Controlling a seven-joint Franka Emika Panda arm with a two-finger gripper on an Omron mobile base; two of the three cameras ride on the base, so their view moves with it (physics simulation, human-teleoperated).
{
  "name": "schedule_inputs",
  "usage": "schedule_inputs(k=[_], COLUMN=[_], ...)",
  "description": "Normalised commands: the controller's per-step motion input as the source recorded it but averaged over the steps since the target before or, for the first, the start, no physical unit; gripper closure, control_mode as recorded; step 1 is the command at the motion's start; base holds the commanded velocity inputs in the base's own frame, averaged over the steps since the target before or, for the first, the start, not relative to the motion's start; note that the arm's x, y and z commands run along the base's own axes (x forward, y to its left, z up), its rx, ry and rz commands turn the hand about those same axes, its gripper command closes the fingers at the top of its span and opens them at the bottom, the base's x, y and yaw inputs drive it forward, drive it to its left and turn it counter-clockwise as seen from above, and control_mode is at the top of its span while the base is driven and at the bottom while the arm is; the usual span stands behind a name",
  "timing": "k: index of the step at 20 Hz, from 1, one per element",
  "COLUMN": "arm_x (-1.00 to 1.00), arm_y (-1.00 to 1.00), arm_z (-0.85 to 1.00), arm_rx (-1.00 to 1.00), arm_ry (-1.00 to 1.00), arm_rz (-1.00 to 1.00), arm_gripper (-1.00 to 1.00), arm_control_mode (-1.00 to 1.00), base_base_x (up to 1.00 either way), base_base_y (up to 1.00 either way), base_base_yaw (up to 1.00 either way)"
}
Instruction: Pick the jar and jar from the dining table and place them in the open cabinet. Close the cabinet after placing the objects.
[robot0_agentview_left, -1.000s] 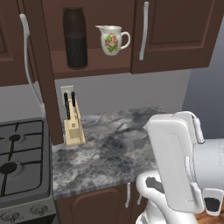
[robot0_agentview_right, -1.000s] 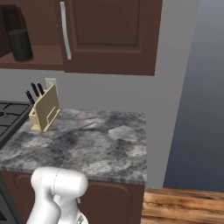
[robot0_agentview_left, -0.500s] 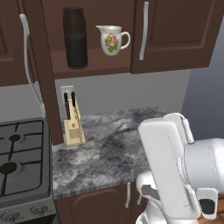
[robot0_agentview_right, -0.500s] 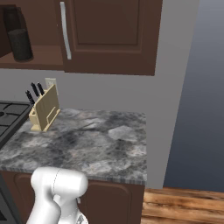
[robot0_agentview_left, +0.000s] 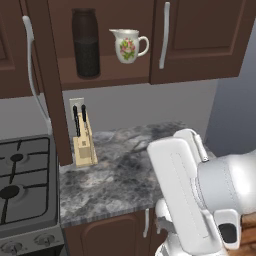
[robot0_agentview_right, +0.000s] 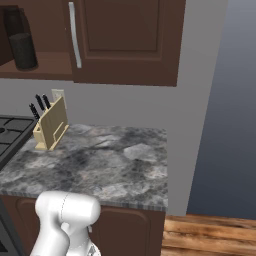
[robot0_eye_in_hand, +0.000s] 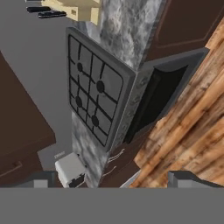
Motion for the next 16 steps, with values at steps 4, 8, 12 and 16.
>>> schedule_inputs(k=[4, 8, 12, 16], arm_x=[0.0, -0.01, 0.0, 0.0], arm_y=[0.13, 0.08, 0.14, 0.14], arm_z=[-0.08, -0.07, -0.08, -0.06], arm_rx=[0.0, 0.0, 0.02, 0.05], arm_ry=[0.06, 0.02, 0.01, 0.0], arm_rz=[0.0, 0.0, 0.0, 0.0], arm_gripper=[-1.0, -1.0, -1.0, -1.0], arm_control_mode=[-1.0, -1.0, -1.0, -1.0], base_base_x=[0.0, 0.0, 0.0, 0.0], base_base_y=[0.0, 0.0, 0.0, 0.0], base_base_yaw=[0.0, 0.0, 0.0, 0.0])
